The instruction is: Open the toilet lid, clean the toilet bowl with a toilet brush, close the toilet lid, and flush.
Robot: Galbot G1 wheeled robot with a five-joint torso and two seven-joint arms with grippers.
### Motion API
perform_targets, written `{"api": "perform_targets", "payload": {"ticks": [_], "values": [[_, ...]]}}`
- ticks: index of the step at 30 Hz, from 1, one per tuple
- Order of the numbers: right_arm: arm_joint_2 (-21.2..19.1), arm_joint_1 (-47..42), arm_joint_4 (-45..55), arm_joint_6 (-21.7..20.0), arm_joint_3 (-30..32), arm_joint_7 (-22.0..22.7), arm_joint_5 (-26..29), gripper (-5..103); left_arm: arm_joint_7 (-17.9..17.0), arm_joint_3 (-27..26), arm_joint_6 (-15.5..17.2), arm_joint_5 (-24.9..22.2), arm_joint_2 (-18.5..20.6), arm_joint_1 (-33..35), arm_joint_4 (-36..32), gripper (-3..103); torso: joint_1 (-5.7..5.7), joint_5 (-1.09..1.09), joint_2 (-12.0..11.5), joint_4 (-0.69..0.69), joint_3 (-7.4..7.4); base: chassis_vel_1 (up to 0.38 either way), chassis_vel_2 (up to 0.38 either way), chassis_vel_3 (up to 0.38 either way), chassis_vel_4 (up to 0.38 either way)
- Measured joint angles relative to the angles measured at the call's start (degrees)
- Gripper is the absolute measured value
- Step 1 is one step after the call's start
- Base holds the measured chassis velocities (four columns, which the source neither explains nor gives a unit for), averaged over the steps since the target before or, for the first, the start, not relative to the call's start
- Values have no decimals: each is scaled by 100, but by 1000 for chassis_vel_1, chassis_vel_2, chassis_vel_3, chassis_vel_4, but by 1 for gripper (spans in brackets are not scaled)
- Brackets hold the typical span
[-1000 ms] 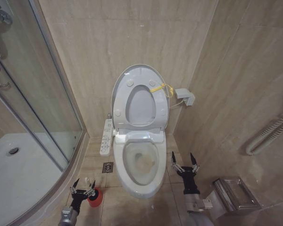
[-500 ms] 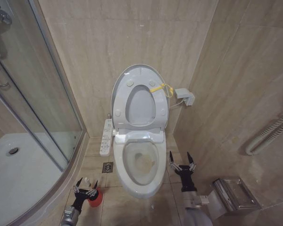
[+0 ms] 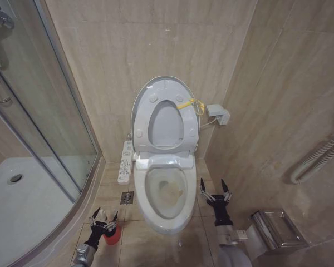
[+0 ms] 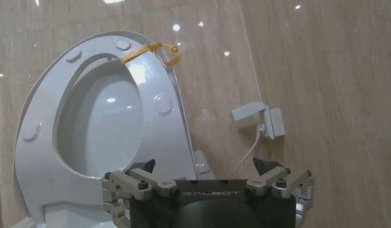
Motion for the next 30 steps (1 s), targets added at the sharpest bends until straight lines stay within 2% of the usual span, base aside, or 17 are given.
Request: {"api": "perform_targets", "payload": {"ticks": [17, 18, 25, 26, 30], "values": [[43, -84, 82, 44, 13, -41, 11, 100, -25, -73, -20, -20, -18, -56, 194, 100, 0, 0, 0, 0, 0, 0, 0, 0, 0], [51, -91, 91, 45, 14, -43, 10, 100, 2, -73, -27, -28, -18, -84, 233, 93, 0, 0, 0, 0, 0, 0, 0, 0, 0], [80, -107, 99, 46, 23, -45, -9, 100, 48, -51, -32, -43, -19, -95, 237, 93, 0, 0, 0, 0, 0, 0, 0, 0, 0], [89, -109, 106, 46, 23, -46, -18, 100, 50, -47, -32, -40, -14, -81, 216, 67, 0, 0, 0, 0, 0, 0, 0, 0, 0], [110, -110, 114, 46, 25, -47, -34, 100, 42, -44, -16, -31, 4, -27, 151, 67, 0, 0, 0, 0, 0, 0, 0, 0, 0]]}}
